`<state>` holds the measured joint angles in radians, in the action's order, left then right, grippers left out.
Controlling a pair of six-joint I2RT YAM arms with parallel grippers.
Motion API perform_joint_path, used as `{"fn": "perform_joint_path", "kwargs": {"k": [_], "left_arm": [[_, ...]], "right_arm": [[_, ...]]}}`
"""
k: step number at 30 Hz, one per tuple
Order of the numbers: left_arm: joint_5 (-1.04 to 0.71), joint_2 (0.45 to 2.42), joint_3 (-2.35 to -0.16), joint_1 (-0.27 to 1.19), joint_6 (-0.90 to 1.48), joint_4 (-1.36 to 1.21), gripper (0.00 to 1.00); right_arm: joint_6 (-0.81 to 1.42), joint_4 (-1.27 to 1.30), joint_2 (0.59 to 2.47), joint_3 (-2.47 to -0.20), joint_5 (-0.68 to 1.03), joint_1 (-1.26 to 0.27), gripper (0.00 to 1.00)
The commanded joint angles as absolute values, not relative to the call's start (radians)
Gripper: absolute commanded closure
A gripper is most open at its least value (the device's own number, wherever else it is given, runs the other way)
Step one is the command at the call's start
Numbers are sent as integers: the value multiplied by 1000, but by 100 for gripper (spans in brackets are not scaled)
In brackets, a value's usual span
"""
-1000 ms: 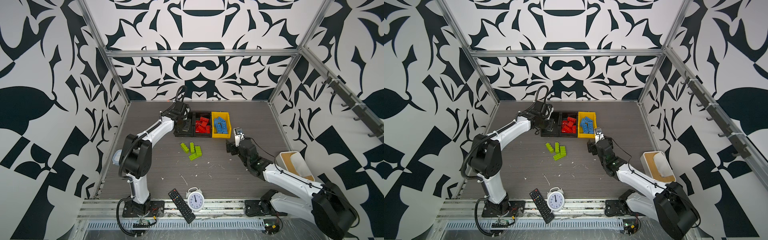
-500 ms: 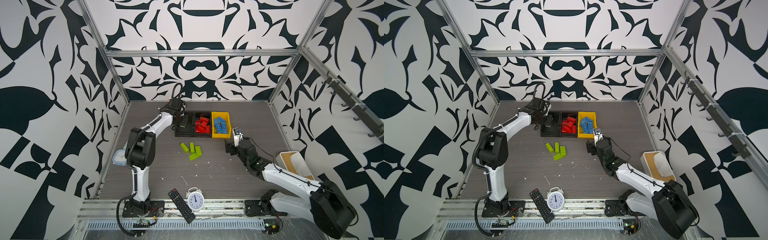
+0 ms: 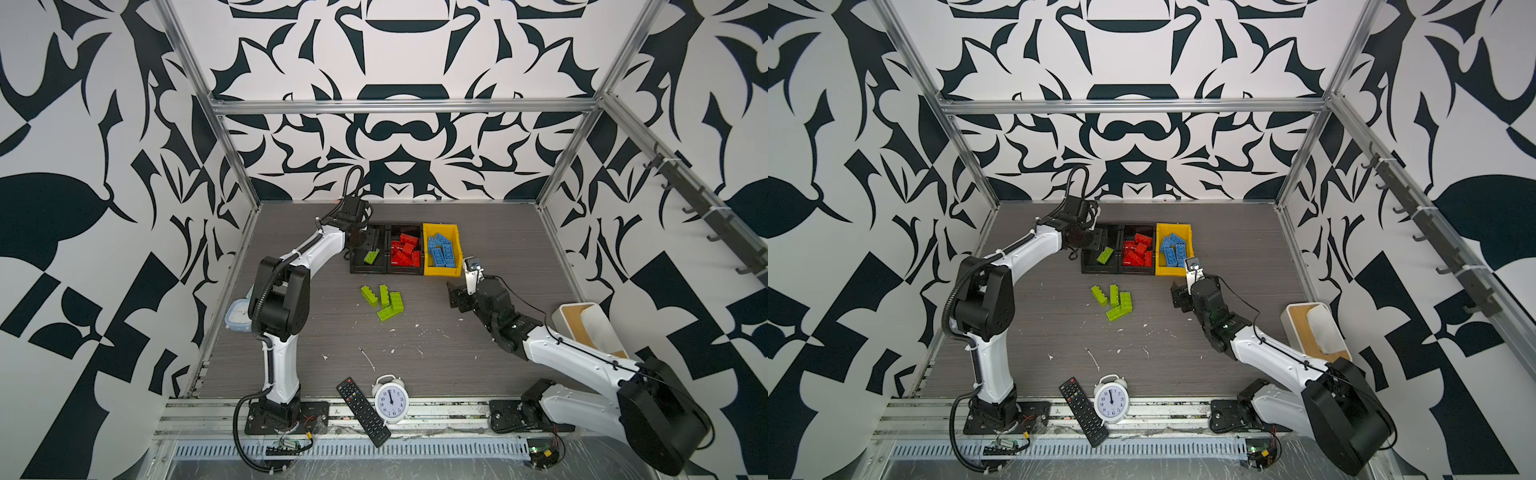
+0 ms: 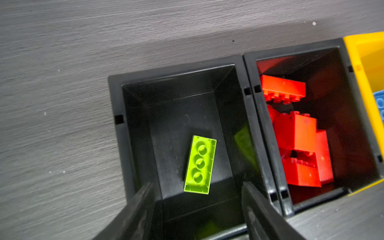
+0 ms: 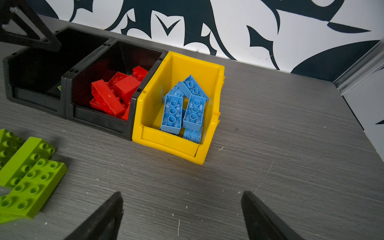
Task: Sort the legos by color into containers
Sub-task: 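Open the left gripper to drop the green brick into the empty black bin, then move the left gripper back down over the remaining green bricks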
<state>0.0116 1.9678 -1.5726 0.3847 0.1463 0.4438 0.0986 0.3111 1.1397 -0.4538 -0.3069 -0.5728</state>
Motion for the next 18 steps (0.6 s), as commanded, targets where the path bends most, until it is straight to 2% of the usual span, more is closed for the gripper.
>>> {"fn": "perform_joint_path", "kwargs": {"k": [1, 18], "left_arm": [[14, 1866, -1515, 386, 195, 459, 29], [6, 1412, -1033, 464, 437, 470, 26]], "right_arm": [[106, 325, 1114, -476, -307, -573, 9], [111, 336, 1143, -477, -300, -573, 8]]}}
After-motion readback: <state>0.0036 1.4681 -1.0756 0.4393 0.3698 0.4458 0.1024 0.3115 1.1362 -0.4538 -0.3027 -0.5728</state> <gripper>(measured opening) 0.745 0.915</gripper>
